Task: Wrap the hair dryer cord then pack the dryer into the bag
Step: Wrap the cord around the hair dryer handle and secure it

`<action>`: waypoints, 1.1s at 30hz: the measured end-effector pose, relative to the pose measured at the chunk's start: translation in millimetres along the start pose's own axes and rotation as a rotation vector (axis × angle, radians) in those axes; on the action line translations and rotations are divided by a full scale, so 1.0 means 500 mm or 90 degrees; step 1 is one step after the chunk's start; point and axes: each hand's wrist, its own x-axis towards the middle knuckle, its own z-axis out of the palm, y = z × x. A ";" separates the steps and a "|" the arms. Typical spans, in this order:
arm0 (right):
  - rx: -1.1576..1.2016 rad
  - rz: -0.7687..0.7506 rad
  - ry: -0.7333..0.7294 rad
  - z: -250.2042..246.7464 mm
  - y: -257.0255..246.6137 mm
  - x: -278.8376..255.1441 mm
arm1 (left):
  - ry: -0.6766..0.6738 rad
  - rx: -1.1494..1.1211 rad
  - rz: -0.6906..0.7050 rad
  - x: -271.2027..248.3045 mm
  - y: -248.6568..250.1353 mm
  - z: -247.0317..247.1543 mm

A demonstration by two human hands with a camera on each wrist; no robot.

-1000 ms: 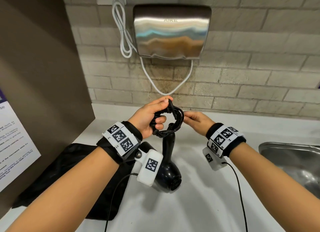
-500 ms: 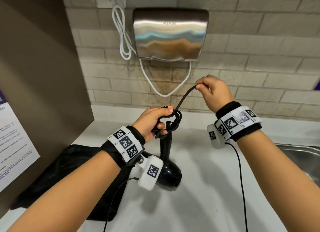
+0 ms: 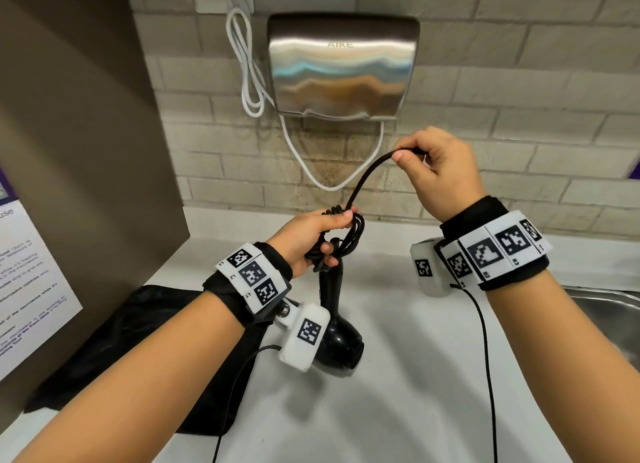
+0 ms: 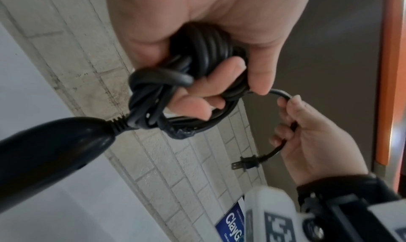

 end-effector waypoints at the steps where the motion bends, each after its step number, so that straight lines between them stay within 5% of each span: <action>1: 0.023 0.020 -0.011 0.000 0.006 -0.005 | 0.012 -0.004 0.007 0.001 0.001 -0.003; 9: 0.182 0.117 -0.201 0.030 0.045 -0.087 | 0.056 -0.031 0.031 0.013 0.009 -0.024; 14: 0.112 0.133 -0.312 0.065 0.099 -0.131 | 0.078 -0.068 0.025 0.020 0.013 -0.023; 21: 0.057 0.170 -0.255 0.087 0.160 -0.154 | 0.076 -0.075 0.033 0.026 0.012 -0.026; 33: 0.287 0.034 -0.092 0.112 0.037 -0.128 | 0.090 -0.158 0.048 0.035 0.009 -0.014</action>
